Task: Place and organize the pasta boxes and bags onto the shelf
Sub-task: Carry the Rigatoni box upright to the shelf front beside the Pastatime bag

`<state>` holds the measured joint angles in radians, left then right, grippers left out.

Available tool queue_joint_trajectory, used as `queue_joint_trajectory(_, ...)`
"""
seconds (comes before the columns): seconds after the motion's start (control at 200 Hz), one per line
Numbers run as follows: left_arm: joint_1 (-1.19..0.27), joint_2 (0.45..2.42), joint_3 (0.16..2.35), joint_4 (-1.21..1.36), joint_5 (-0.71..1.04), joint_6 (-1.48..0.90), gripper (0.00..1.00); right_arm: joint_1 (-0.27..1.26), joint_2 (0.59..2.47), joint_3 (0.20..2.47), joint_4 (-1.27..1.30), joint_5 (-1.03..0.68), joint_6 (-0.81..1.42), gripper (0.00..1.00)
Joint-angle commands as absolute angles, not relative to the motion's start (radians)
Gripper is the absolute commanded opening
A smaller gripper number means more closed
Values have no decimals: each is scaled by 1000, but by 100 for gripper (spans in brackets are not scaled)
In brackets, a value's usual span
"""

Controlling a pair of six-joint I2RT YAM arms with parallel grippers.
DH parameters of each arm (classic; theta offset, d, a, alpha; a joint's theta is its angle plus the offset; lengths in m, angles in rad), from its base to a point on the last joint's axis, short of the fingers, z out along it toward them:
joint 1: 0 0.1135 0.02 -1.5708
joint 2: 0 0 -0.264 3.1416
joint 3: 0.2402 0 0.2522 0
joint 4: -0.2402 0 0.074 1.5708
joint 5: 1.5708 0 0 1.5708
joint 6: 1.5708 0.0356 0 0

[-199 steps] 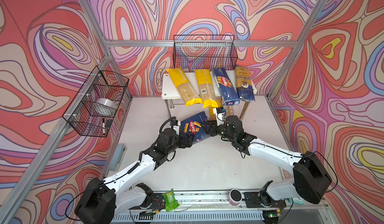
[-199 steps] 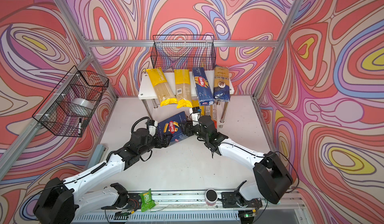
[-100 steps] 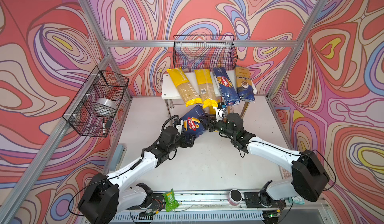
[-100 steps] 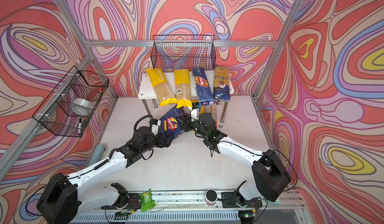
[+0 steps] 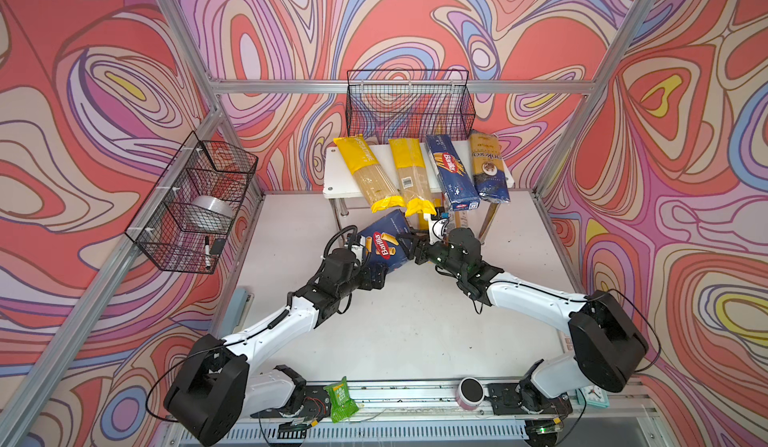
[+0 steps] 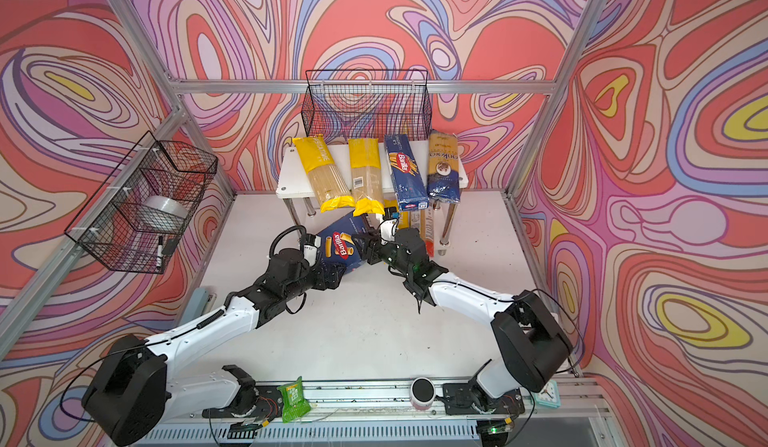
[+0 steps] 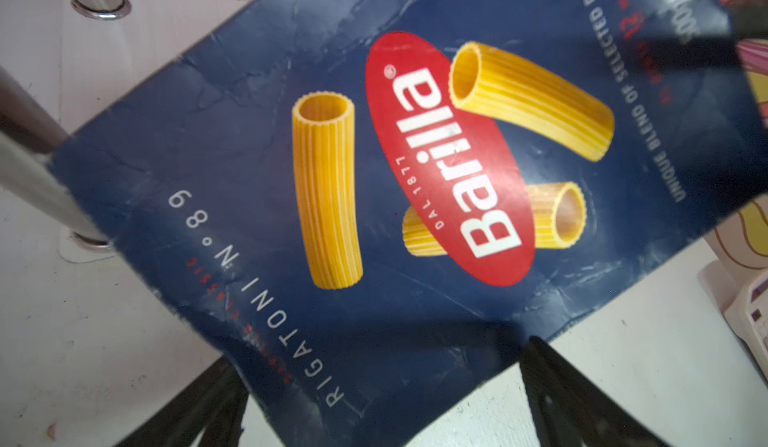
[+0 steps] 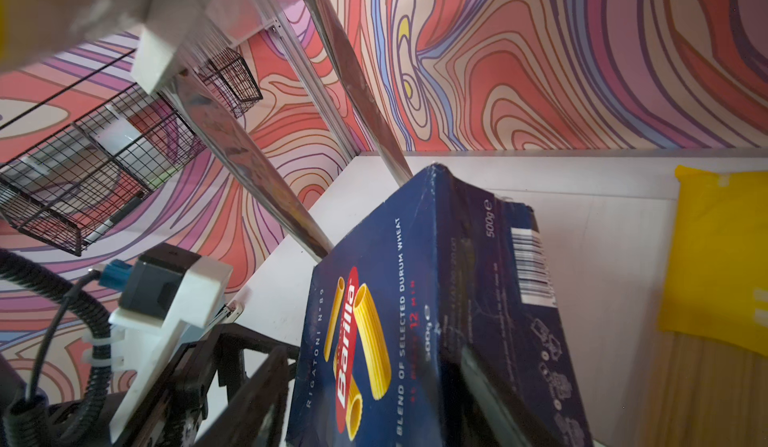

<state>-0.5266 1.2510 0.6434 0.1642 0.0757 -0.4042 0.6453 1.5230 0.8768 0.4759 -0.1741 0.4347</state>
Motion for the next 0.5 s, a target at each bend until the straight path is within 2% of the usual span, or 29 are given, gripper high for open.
queue_joint_trajectory(0.0, -529, 1250, 727, 482, 174, -369, 100, 684, 1566, 858, 523, -319, 473, 66)
queue_joint_trajectory(0.496, -471, 1348, 764, 584, 229, -382, 100, 635, 1666, 877, 655, -302, 518, 66)
